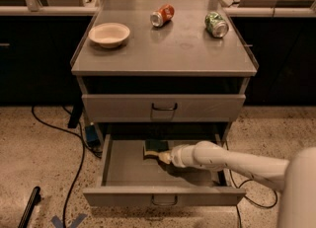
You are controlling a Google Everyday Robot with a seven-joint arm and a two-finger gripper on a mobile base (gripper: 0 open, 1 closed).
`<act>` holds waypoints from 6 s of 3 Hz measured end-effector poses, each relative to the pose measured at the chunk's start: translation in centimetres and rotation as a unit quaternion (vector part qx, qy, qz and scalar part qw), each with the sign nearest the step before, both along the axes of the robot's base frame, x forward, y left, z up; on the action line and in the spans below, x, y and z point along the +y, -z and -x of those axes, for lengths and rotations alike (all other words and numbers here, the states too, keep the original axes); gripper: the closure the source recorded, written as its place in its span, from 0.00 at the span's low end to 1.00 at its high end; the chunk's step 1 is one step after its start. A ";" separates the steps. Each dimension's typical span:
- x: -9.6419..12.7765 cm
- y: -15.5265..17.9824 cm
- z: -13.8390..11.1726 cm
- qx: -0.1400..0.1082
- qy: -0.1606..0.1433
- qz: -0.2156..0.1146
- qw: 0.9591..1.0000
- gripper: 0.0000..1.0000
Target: Pick sponge from middle drawer and place on counter
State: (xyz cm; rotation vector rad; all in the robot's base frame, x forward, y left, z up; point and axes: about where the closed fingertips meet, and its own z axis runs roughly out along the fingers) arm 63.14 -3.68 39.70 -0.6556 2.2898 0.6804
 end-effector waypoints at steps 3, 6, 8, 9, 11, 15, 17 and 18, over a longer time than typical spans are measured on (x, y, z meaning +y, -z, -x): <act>-13.2 -7.5 8.2 0.087 0.092 -0.110 0.986 1.00; -10.2 -12.9 9.7 0.052 0.065 -0.078 0.993 1.00; -3.3 -28.1 17.9 -0.081 0.015 -0.009 0.997 1.00; -0.7 -36.8 20.3 -0.152 -0.007 0.026 0.988 1.00; 0.5 -38.8 21.2 -0.173 -0.011 0.030 0.984 1.00; 1.6 -52.5 6.1 -0.288 -0.023 0.104 0.952 1.00; 5.8 -53.9 -1.9 -0.275 -0.027 0.126 0.953 1.00; 10.2 -54.2 -5.0 -0.270 -0.044 0.134 0.953 1.00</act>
Offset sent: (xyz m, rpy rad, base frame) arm -0.1020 -0.1695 0.0765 0.2604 0.2502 -0.2349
